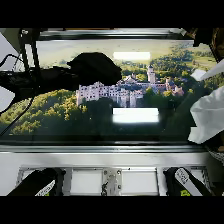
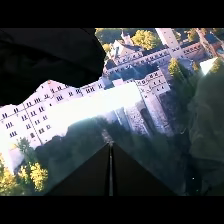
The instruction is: Fold the clothes and pants, and hang the long-sleeved shirts on hangers.
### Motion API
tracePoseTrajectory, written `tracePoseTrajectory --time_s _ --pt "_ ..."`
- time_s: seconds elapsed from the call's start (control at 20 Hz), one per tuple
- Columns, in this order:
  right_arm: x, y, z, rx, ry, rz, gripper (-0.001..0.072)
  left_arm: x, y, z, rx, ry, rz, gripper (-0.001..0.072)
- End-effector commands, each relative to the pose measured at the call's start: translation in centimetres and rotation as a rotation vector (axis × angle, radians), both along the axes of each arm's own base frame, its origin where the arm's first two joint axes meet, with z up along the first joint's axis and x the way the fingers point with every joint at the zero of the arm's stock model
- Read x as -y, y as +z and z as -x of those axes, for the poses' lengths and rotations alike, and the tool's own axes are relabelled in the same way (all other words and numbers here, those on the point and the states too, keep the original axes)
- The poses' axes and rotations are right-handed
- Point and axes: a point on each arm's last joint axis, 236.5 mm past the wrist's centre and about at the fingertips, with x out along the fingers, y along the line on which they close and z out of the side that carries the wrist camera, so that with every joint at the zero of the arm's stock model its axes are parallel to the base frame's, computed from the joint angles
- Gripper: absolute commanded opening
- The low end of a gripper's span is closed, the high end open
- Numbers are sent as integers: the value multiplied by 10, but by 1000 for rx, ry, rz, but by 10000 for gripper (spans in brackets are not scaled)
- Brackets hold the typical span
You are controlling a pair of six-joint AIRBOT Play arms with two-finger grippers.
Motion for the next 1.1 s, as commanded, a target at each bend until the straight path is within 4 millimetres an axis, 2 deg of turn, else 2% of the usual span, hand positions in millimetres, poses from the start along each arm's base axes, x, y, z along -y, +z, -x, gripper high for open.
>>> tracePoseTrajectory --time_s 0.0,0.15,0.8,1.05 --pt "15 19 12 19 -80 36 7 0 1 0 6 -1 2 15" --pt "13 26 20 22 -98 57 8 0 1 0 5 -1 2 15" --pt "-22 65 61 95 -112 135 8 1 1 0 5 -1 3 14" --pt "-21 64 60 93 -111 132 8 1 1 0 5 -1 3 14"
